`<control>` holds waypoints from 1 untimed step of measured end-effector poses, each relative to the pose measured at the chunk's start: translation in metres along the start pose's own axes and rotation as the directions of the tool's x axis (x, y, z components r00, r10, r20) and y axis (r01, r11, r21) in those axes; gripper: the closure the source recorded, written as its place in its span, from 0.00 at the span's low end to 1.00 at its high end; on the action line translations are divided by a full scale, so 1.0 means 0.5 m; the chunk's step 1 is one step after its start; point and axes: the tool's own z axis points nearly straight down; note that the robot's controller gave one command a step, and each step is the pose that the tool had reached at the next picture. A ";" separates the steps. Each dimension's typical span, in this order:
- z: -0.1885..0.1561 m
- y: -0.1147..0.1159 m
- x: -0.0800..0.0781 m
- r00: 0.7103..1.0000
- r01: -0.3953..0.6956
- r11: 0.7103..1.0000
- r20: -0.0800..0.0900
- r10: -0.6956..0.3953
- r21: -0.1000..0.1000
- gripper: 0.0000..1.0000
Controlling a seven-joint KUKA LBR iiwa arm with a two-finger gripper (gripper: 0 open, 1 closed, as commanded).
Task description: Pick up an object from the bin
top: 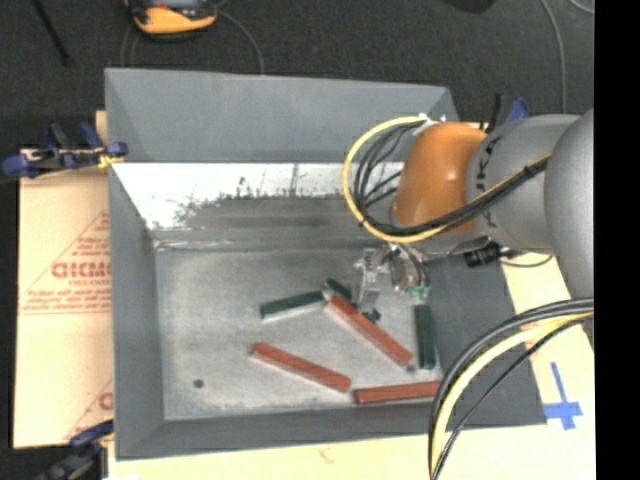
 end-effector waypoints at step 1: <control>0.000 0.000 0.000 1.000 0.001 1.000 0.000 -0.001 0.000 1.00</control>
Offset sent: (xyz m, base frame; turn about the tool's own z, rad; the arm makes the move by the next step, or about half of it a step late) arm 0.0254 -0.0327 0.0433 -0.1649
